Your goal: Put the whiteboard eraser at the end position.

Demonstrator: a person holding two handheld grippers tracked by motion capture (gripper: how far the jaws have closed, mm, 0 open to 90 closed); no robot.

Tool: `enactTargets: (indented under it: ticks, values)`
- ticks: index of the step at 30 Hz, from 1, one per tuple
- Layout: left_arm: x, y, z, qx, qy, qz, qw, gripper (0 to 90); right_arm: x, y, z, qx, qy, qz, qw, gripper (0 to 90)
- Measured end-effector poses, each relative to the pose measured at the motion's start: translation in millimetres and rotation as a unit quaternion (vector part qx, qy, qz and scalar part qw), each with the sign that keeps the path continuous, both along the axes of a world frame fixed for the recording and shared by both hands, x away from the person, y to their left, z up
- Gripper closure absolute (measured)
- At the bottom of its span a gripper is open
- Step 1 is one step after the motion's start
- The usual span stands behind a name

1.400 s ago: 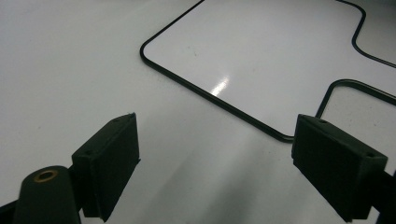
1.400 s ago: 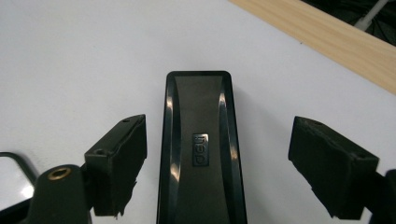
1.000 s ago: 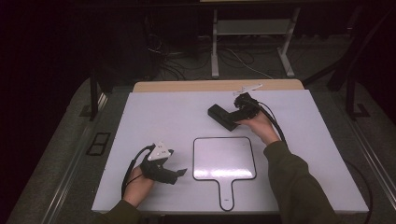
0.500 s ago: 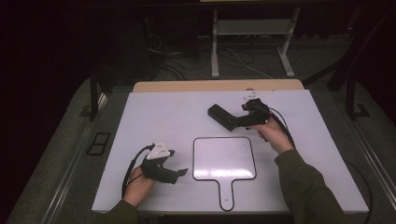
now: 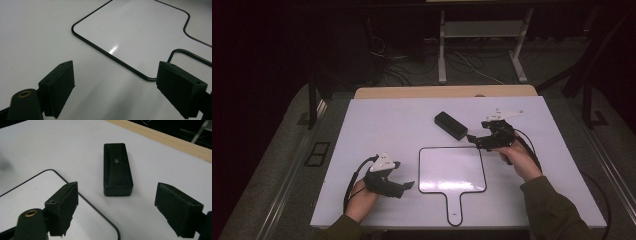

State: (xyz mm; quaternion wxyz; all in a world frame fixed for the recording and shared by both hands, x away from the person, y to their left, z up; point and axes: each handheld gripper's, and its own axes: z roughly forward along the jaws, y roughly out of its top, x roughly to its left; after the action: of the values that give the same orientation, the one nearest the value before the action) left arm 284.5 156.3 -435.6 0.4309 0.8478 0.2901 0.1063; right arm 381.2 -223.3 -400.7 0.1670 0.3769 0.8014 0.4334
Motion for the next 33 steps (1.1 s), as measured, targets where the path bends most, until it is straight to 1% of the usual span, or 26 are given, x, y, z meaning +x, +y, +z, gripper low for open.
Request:
enactTargets:
  ticks: [2, 4, 7, 10, 12, 16, 21, 26, 29, 33]
  values:
    - [-0.4, -0.3, 0.0, 0.0, -0.001, 0.0, 1.0, 14.0, -5.6, -4.2, -2.6, 0.003, 0.002, 0.002, 1.0, 17.7]
    - [-0.8, -0.3, 0.2, 0.001, -0.002, -0.002, 1.0, 14.0, -9.8, -8.9, -3.6, -0.002, 0.001, 0.002, 1.0, 17.7]
    - [-2.0, 0.4, 0.1, -0.005, -0.002, 0.001, 1.0, 14.0, -16.9, -16.4, -4.7, 0.006, 0.002, 0.001, 1.0, 17.7]
    - [-1.8, 1.5, 0.1, -0.002, -0.002, 0.0, 1.0, 14.0, -24.6, -22.4, -5.6, 0.003, -0.004, 0.003, 1.0, 17.7]
    - [-2.0, 1.8, 0.3, -0.003, -0.003, 0.0, 1.0, 14.0, -30.0, -26.8, -6.0, 0.008, -0.005, 0.005, 0.9999, 17.7]
    - [-2.1, 2.0, 0.2, -0.002, -0.002, -0.001, 1.0, 14.0, -42.6, -35.8, -8.2, 0.01, -0.008, 0.005, 0.9999, 17.7]
    - [-2.3, 2.0, 0.2, -0.003, -0.003, -0.001, 1.0, 14.0, -60.9, -44.9, -14.6, 0.007, -0.01, 0.012, 0.9999, 17.7]
    - [-3.0, 2.1, 0.5, -0.004, -0.002, -0.001, 1.0, 14.0, -76.5, -52.7, -20.4, 0.015, -0.01, 0.012, 0.9998, 16.9]
    - [-2.4, 2.4, 0.3, -0.002, -0.004, -0.003, 1.0, 14.0, -84.1, -56.7, -21.8, 0.018, -0.015, 0.012, 0.9997, 16.9]
    - [-2.8, 2.5, 0.0, -0.005, -0.002, -0.002, 1.0, 14.0, -93.2, -61.3, -23.1, 0.029, -0.018, 0.014, 0.9993, 16.9]
